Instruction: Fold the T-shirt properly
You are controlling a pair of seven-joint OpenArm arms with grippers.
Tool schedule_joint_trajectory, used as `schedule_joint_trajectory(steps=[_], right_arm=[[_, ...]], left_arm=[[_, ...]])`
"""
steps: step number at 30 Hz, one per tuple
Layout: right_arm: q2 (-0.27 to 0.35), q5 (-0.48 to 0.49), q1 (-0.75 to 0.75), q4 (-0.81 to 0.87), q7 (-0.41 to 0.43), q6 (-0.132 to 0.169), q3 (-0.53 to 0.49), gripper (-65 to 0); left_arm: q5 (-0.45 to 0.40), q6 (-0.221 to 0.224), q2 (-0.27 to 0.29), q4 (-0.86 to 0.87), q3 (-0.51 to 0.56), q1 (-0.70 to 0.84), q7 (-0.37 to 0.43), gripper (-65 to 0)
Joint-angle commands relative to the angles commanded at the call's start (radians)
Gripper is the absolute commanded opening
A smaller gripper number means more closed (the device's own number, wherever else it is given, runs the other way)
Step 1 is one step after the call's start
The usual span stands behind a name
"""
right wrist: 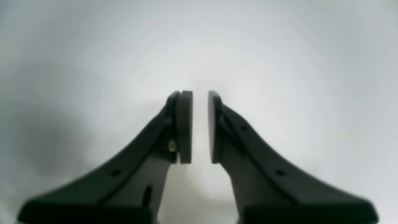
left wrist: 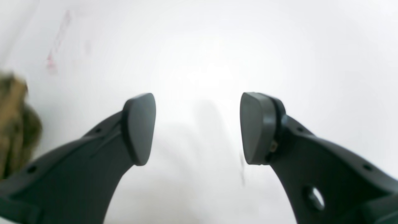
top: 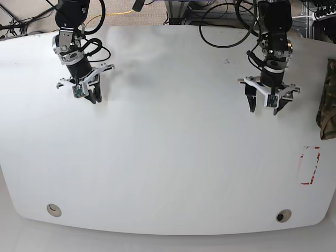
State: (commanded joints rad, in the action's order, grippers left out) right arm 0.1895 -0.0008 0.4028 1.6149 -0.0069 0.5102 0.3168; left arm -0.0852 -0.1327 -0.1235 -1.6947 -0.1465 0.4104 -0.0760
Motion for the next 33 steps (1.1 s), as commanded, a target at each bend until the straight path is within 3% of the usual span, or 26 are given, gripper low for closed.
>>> schedule_joint_trajectory(steps=[4, 11, 14, 19, 24, 30, 33], right_arm=[[-0.034, 0.068, 0.097, 0.038, 0.005, 0.0, 0.029, -57.2], [-0.051, 0.167, 0.385, 0.186, 0.005, 0.0, 0.074, -57.2], [-0.074, 0.23, 0.505, 0.195, 0.005, 0.0, 0.078, -57.2], [-0.084, 0.252, 0.644, 0.158, 0.008, 0.009, 0.069, -57.2], [-0.14, 0.238, 0.674, -0.003, 0.101, 0.011, 0.06, -57.2], [-0.101, 0.176, 0.565, -0.362, 0.199, 0.0, -0.078, -57.2], [-0.103, 0.169, 0.485, -0.509, 0.236, -0.002, -0.083, -57.2]], left_arm=[[0.046, 0.0, 0.043, -0.052, -0.003, 0.127, 0.0, -26.1], [0.109, 0.0, 0.091, -0.227, 0.002, 0.506, 0.005, -26.3], [0.109, 0.0, 0.109, -0.242, -0.002, 0.635, 0.006, -26.4], [0.109, 0.0, 0.109, -0.193, 0.034, 0.76, 0.006, -26.4], [0.109, 0.0, 0.101, 0.005, 0.064, 0.763, 0.072, -26.4], [0.107, 0.0, 0.068, 0.37, 0.069, 0.578, 0.16, -26.4], [0.107, 0.0, 0.057, 0.537, 0.087, 0.482, 0.166, -26.4]])
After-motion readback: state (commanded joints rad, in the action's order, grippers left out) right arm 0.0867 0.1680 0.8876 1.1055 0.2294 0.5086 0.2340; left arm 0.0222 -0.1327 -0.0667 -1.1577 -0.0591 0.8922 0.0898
